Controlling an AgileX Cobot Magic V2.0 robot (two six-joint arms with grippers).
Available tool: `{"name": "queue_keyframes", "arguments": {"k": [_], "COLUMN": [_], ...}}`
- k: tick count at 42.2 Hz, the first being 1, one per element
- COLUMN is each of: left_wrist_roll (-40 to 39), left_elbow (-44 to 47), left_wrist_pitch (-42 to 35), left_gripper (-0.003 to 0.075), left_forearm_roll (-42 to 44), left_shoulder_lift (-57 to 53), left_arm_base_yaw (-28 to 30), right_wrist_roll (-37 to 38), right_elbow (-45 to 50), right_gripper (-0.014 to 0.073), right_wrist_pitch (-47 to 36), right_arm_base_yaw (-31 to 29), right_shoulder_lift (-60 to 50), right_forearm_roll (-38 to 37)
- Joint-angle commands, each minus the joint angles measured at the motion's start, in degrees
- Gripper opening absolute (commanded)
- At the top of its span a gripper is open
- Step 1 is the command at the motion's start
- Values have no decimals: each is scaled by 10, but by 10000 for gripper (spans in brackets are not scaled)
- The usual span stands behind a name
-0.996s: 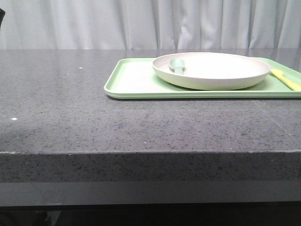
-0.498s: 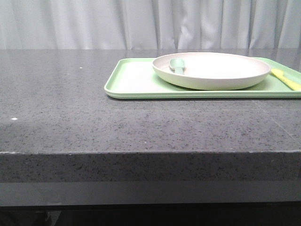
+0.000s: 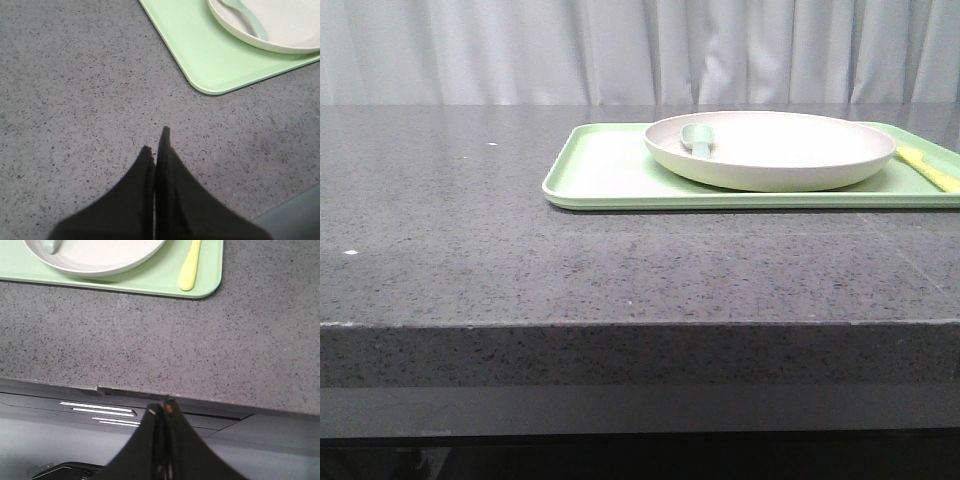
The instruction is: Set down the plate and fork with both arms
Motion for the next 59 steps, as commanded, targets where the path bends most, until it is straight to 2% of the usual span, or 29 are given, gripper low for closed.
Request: {"name": "queue_keyframes", "arguments": {"k": [1,7,12,22,33,36,38,43,59], "left_wrist_roll": [-6,-6,-3,-3,-3,-3,-3,-3,-3], "left_elbow": [-16,1,53,236,428,455,450,453,453], "left_wrist_pitch": [-38,-51,-104,-250,-403,-412,-369,-356,-368], "left_gripper": [-18,-18,-18,-18,-18,-18,-18,-18,-18], "left_forearm_roll": [-8,0,36,36,15,-9,-14,-12,-10], "left_shoulder_lift": [-6,-32,-87,-238,-423,-462,-486,-527,-522], "left_arm_base_yaw": [2,0,41,164,182,182,185,190,190], "right_wrist_roll": [0,0,0,0,0,0,0,0,0], "right_elbow": [-12,-12,-12,-12,-12,-12,-12,-12,-12], "right_gripper": [-68,-68,-68,-68,-68,-68,-68,-68,-68], "right_wrist_pitch": [-37,-36,-34,-34,-34,-34,-34,-34,-30], "right_arm_base_yaw": [0,0,0,0,0,0,0,0,0], "right_shoulder_lift": [0,0,0,0,0,0,0,1,1], "right_forearm_roll": [-5,-5,-5,-4,-4,-4,-4,-4,-4]}}
